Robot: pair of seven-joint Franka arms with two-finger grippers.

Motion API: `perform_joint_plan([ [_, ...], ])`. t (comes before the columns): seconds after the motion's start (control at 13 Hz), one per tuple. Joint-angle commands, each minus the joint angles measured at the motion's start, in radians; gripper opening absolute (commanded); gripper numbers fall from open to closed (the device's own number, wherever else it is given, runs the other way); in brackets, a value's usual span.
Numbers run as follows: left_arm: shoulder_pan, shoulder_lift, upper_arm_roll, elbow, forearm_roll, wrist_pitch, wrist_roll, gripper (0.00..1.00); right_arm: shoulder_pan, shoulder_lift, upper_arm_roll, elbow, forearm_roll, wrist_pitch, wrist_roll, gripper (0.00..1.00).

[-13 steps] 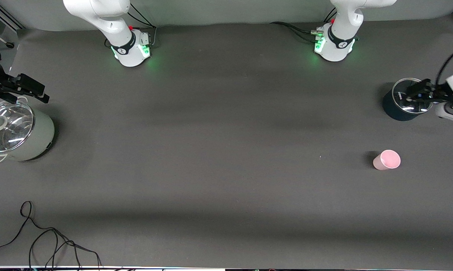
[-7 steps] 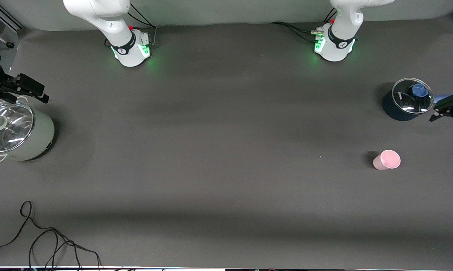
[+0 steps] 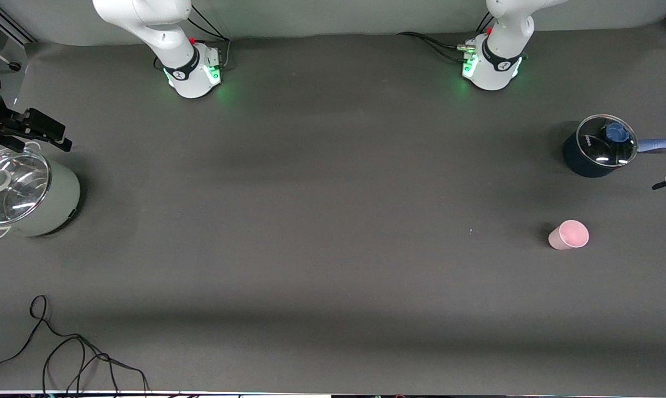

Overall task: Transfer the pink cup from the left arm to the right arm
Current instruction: 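Lower the left gripper beside the pink cup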

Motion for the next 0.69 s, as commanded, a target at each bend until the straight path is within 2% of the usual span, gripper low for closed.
perform_joint_plan([
  [0.0, 0.099, 0.086, -0.006, 0.027, -0.127, -0.024, 0.228, 1.00, 0.004, 0.011, -0.007, 0.021, 0.009, -0.015, -0.023, 1.00],
  [0.08, 0.124, 0.115, -0.009, 0.025, -0.176, -0.027, 0.306, 1.00, 0.007, 0.011, -0.007, 0.021, 0.009, -0.015, -0.025, 1.00],
  [0.31, 0.148, 0.195, -0.009, 0.025, -0.210, -0.043, 0.408, 1.00, 0.004, 0.011, -0.007, 0.021, 0.009, -0.015, -0.025, 1.00],
  [0.61, 0.226, 0.327, -0.014, 0.025, -0.367, -0.087, 0.621, 1.00, 0.004, 0.011, -0.007, 0.021, 0.009, -0.015, -0.025, 1.00],
])
